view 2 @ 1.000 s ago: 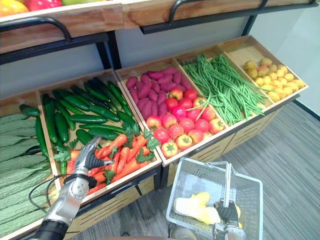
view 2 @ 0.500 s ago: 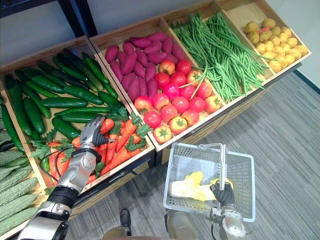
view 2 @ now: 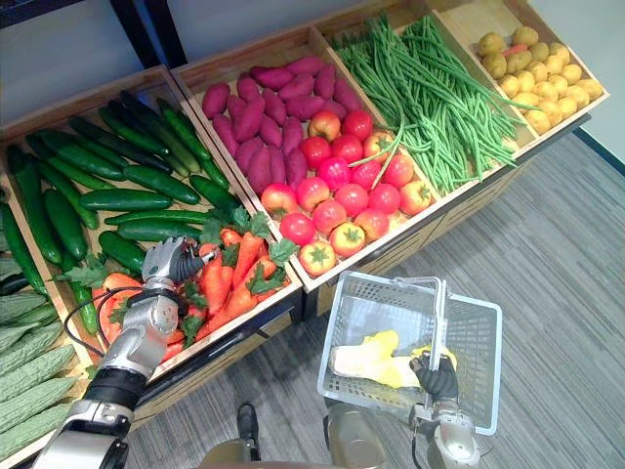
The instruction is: Pick vegetable in the basket
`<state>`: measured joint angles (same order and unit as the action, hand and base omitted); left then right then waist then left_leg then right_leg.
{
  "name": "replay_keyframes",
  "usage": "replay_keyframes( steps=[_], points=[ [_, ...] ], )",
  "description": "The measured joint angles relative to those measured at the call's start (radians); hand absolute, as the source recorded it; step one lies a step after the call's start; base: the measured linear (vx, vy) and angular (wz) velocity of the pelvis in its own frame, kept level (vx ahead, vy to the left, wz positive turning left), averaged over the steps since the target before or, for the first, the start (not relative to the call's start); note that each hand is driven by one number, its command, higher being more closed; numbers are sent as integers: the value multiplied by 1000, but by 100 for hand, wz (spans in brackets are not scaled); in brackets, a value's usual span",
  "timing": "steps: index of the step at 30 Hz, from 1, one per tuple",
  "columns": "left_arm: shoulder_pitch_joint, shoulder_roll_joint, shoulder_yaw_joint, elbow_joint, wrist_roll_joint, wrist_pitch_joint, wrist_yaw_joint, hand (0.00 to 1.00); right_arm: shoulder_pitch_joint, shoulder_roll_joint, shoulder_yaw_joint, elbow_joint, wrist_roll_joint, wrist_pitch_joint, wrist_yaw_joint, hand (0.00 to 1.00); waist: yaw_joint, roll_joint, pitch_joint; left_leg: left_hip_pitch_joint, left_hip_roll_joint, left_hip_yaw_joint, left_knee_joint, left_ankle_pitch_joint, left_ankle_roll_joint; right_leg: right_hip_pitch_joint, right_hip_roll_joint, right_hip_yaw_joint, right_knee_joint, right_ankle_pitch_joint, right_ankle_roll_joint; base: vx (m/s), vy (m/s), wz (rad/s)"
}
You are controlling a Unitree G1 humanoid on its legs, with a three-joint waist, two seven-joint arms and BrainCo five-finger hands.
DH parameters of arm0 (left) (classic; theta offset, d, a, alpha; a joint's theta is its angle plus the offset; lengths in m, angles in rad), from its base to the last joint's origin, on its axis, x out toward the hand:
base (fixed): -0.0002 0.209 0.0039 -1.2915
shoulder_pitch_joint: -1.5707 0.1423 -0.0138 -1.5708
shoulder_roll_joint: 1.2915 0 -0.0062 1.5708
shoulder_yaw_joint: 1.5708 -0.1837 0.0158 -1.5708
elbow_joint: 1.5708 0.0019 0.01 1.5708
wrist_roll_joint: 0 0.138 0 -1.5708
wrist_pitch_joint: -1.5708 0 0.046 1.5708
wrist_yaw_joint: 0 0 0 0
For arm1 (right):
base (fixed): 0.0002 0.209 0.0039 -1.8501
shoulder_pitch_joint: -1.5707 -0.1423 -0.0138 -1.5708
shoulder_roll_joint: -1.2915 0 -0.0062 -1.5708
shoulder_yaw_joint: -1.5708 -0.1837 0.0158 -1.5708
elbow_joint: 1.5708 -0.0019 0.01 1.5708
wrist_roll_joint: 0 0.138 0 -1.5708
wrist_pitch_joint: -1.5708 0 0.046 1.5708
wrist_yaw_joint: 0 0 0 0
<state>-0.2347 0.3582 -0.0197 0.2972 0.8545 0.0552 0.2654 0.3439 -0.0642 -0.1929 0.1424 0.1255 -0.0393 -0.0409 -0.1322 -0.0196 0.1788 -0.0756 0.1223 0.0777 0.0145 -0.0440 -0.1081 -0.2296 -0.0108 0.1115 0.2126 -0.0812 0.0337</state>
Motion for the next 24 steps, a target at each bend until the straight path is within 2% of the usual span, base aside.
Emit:
replay_keyframes(
  steps=[10, 20, 24],
  points=[
    [110, -15, 73, -165, -41, -19, 48, 100, -5, 8, -16, 40, -3, -1, 1, 100, 5, 7, -1, 27, -2, -18, 0, 3, 4, 61, -2, -7, -62, 31, 4, -15, 0, 3],
    [226, -134, 73, -332, -131, -56, 88, 100, -25, 19, -22, 85, -14, -1, 1, 100, 7, 15, -6, 54, -4, -19, -3, 3, 6, 91, 2, -3, -73, 37, 10, -16, -6, 0],
    [296, -205, 70, -441, -198, -93, 112, 100, -21, 24, -39, 88, -15, 0, -2, 100, 9, 34, -26, 62, -3, -9, -18, 3, 6, 100, 3, 2, -89, 44, 14, 13, 5, -4]
  ],
)
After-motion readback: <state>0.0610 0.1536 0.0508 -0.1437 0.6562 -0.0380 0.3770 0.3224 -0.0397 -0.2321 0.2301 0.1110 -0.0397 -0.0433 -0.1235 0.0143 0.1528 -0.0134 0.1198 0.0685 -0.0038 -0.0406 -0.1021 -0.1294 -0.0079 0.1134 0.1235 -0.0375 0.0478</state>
